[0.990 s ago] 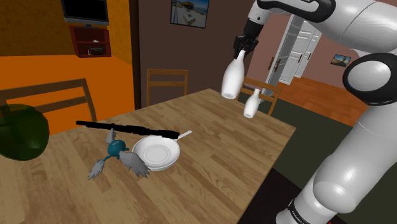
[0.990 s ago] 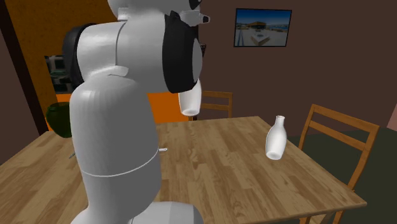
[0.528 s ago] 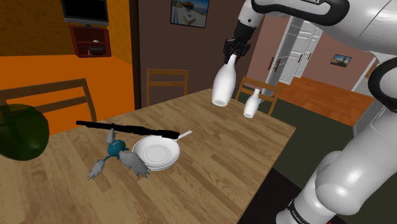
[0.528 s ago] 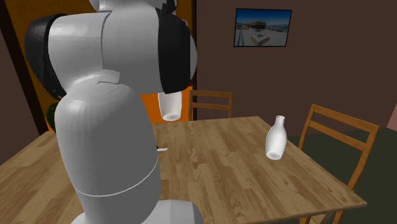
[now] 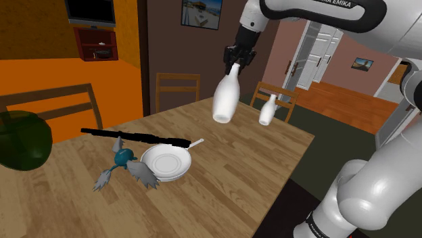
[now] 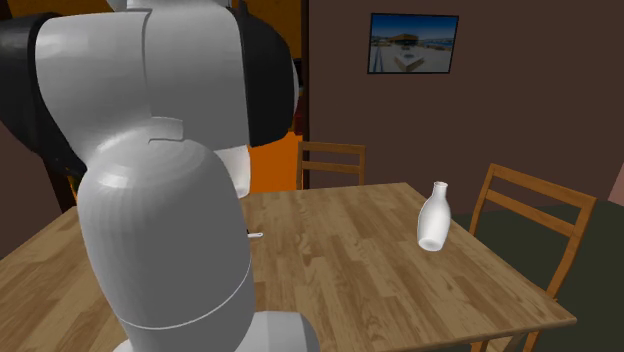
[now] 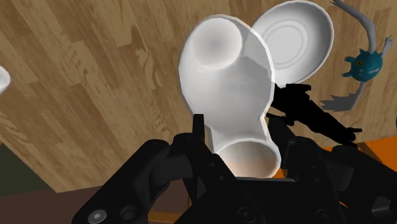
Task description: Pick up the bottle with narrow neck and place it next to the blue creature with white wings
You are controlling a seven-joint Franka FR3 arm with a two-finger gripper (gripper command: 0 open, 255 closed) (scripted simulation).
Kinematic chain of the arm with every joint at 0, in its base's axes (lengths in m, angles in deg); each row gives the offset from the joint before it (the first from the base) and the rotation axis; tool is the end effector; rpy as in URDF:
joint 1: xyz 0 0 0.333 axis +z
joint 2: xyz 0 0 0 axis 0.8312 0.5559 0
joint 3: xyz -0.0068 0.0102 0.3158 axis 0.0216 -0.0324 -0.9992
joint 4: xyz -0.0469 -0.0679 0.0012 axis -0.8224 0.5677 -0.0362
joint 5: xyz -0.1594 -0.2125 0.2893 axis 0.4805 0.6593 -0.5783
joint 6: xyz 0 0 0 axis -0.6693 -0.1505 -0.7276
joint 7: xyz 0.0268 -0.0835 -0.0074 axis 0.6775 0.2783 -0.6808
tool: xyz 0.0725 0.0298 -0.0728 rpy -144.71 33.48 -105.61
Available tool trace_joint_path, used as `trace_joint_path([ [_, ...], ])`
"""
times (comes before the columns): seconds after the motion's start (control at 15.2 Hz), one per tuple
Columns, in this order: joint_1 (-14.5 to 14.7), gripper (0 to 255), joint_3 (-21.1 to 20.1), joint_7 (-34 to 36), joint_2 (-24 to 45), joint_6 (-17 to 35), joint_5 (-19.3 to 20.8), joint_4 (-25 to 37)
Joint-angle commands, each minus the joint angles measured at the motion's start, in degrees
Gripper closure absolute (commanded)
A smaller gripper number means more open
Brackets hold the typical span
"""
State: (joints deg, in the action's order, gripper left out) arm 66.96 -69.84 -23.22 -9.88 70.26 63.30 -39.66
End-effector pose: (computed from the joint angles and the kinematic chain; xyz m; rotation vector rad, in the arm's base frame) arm 0.4844 0.1015 0.7031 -3.1070 0.1871 -0.3565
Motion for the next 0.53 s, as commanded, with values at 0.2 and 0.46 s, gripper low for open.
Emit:
trace_joint_path([
  [0.2,2.5,255,-4.5,7.2,-0.5,1.3,0.6,-2.2],
  [0.46,4.5,255,-8.1,12.9,0.4,1.9,1.1,-2.3],
])
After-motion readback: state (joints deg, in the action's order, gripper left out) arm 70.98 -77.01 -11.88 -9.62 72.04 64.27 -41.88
